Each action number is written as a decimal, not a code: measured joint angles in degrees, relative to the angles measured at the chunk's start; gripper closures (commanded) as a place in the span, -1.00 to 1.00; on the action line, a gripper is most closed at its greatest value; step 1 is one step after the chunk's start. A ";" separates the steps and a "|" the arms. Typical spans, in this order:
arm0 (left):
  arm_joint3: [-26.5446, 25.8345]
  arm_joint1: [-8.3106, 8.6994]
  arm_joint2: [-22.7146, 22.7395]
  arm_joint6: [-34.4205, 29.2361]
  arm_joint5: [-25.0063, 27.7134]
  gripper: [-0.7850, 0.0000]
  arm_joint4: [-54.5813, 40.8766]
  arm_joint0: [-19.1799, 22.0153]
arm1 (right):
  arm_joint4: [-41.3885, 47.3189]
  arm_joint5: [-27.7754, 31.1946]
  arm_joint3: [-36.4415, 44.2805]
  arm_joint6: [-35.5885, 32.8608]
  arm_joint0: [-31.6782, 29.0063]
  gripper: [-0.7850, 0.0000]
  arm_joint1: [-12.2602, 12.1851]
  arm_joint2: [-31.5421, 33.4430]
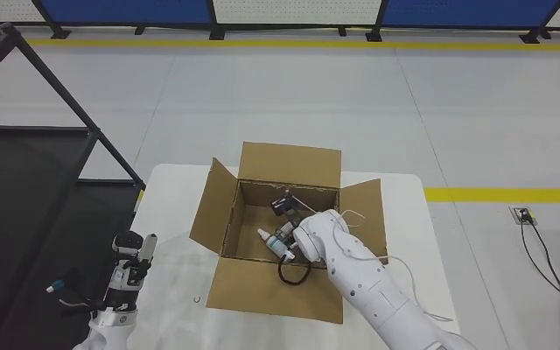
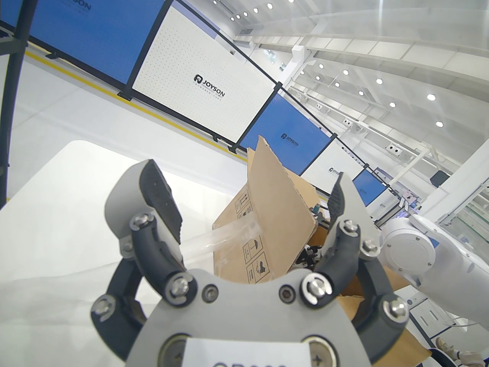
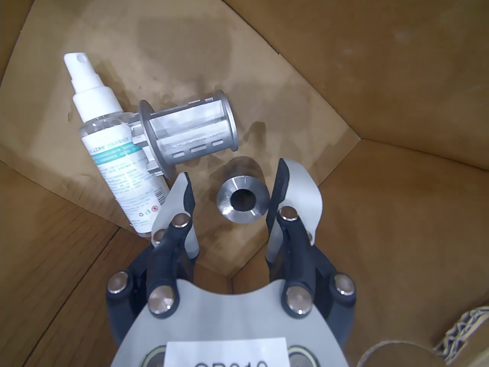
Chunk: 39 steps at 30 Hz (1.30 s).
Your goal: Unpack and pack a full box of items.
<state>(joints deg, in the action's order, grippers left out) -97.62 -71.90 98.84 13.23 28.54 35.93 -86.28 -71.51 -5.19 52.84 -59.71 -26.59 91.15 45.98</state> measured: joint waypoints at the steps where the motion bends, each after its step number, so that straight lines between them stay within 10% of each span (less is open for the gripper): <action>1: 0.00 0.00 0.00 0.00 0.00 -1.00 0.00 0.00 | -0.47 -0.17 1.40 0.22 -0.73 -0.27 -0.21 0.42; 8: 0.00 0.00 0.00 0.00 0.00 -1.00 0.00 0.00 | -4.53 0.79 19.34 3.17 -10.01 -1.00 -3.16 6.54; 15: 0.00 0.00 0.00 0.00 0.00 -1.00 0.00 0.00 | -1.24 7.00 39.08 10.92 -22.92 -1.00 -5.59 14.30; 30: -0.70 0.07 0.16 -0.82 -0.52 -1.00 0.75 0.34 | 0.68 7.67 38.52 12.41 -23.48 -1.00 -5.64 15.33; 39: -2.57 0.81 -3.37 -13.35 1.05 -1.00 6.96 6.01 | 15.29 13.60 47.06 15.55 -28.91 -1.00 -7.12 26.89</action>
<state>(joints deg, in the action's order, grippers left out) -100.19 -71.09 95.46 -0.13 29.59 42.89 -80.27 -56.23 8.41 99.90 -44.16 -55.50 84.03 72.87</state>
